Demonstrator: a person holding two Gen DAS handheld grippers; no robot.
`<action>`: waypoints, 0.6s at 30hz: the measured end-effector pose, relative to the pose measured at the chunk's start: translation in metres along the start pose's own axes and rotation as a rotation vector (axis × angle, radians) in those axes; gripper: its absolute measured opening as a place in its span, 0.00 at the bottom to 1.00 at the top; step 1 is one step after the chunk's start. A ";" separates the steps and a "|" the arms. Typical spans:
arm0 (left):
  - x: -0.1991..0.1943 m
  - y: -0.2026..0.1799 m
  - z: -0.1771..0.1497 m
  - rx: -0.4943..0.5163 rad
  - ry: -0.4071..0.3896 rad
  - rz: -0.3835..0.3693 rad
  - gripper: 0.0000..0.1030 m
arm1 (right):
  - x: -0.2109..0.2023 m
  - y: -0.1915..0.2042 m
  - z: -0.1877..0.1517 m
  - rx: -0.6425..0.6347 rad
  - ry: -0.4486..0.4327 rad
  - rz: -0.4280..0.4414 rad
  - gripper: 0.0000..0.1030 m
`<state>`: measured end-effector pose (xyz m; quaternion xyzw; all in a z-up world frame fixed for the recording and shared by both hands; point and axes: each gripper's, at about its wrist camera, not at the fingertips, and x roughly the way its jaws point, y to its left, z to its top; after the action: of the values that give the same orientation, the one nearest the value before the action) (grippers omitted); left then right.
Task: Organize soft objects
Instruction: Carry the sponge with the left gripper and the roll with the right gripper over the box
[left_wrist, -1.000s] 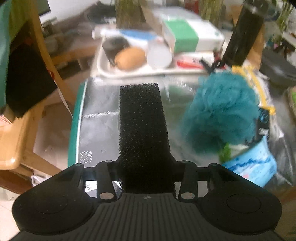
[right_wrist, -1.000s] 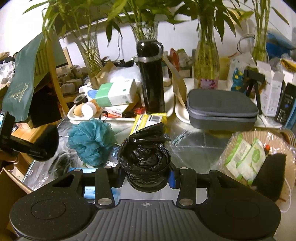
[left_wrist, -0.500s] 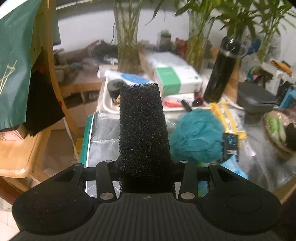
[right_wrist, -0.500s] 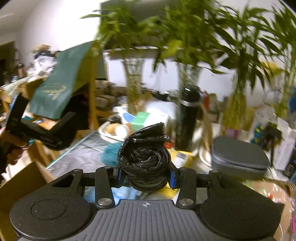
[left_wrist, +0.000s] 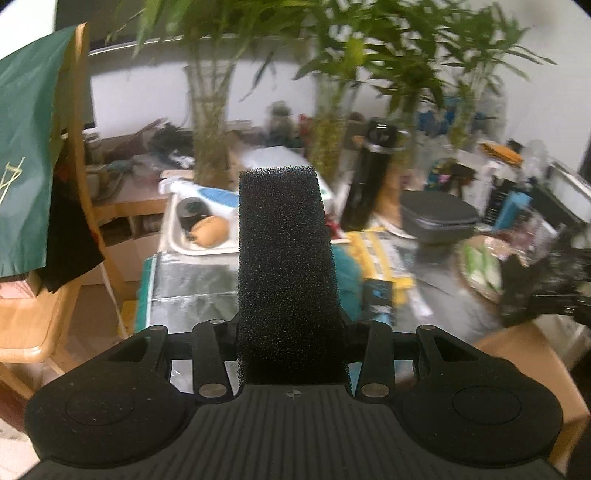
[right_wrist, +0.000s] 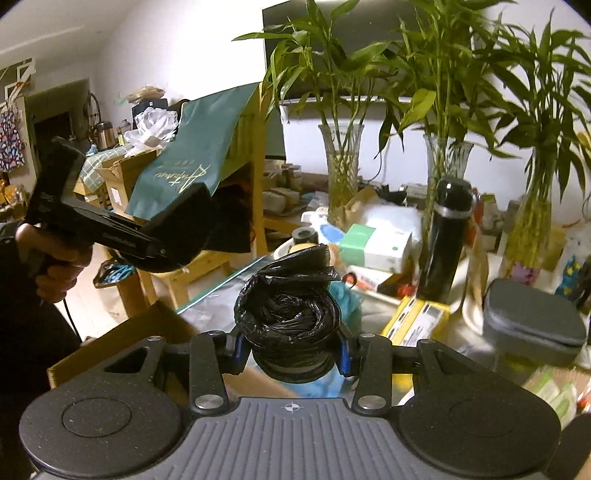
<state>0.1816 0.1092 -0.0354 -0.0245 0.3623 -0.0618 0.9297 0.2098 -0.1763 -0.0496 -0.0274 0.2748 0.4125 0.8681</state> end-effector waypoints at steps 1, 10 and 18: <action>-0.005 -0.005 -0.002 0.013 0.000 -0.012 0.40 | -0.001 0.003 -0.002 0.001 0.008 0.005 0.45; -0.041 -0.042 -0.022 0.090 0.022 -0.123 0.40 | -0.004 0.024 -0.017 0.025 0.092 0.066 0.45; -0.042 -0.069 -0.051 0.152 0.076 -0.176 0.40 | -0.009 0.040 -0.032 0.051 0.154 0.066 0.45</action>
<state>0.1100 0.0459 -0.0384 0.0166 0.3880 -0.1711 0.9055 0.1617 -0.1654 -0.0648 -0.0277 0.3519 0.4306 0.8306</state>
